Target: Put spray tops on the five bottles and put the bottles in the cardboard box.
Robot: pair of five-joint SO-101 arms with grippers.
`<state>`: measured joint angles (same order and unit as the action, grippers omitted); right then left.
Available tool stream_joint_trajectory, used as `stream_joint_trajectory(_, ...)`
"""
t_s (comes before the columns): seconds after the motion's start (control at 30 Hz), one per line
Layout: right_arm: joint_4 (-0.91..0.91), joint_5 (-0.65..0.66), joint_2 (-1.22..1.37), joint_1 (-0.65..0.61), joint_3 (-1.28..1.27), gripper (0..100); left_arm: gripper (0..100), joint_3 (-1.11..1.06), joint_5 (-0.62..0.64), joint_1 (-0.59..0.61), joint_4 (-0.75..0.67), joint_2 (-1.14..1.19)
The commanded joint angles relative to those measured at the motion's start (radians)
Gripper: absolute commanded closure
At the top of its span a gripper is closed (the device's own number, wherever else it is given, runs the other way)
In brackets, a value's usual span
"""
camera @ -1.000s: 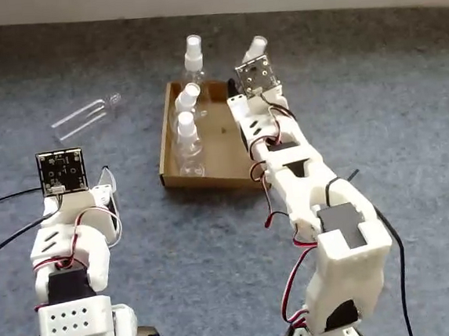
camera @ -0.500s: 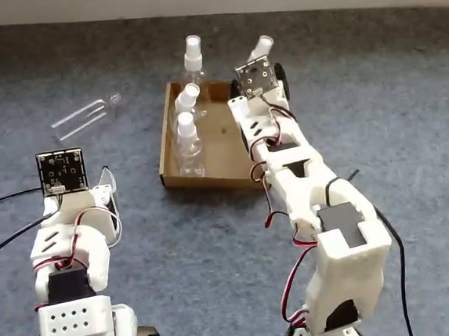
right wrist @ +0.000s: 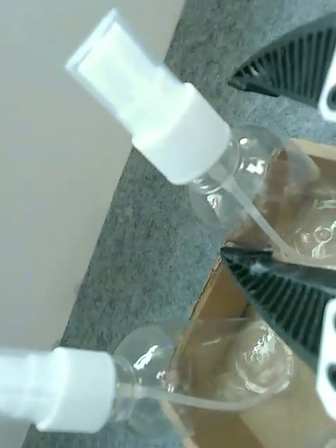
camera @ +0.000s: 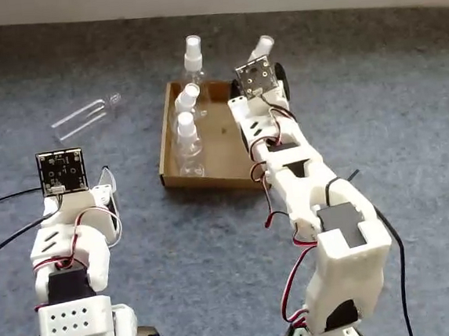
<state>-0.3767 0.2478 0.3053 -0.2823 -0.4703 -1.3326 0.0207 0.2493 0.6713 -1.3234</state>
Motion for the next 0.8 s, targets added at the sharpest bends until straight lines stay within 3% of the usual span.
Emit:
stream_joint_trajectory(0.0, -0.002, 0.011, -0.059, 0.010, 0.007, 66.0, 85, 0.008, 0.000, 0.007, -0.018, 0.015)
stream_joint_trajectory(0.1, -0.002, 0.011, -0.059, 0.010, 0.007, 61.2, 85, 0.008, 0.000, 0.007, -0.018, 0.015)
stream_joint_trajectory(0.77, -0.002, -0.035, -0.061, 0.010, 0.010, 61.0, 85, 0.008, 0.000, 0.007, -0.018, 0.015)
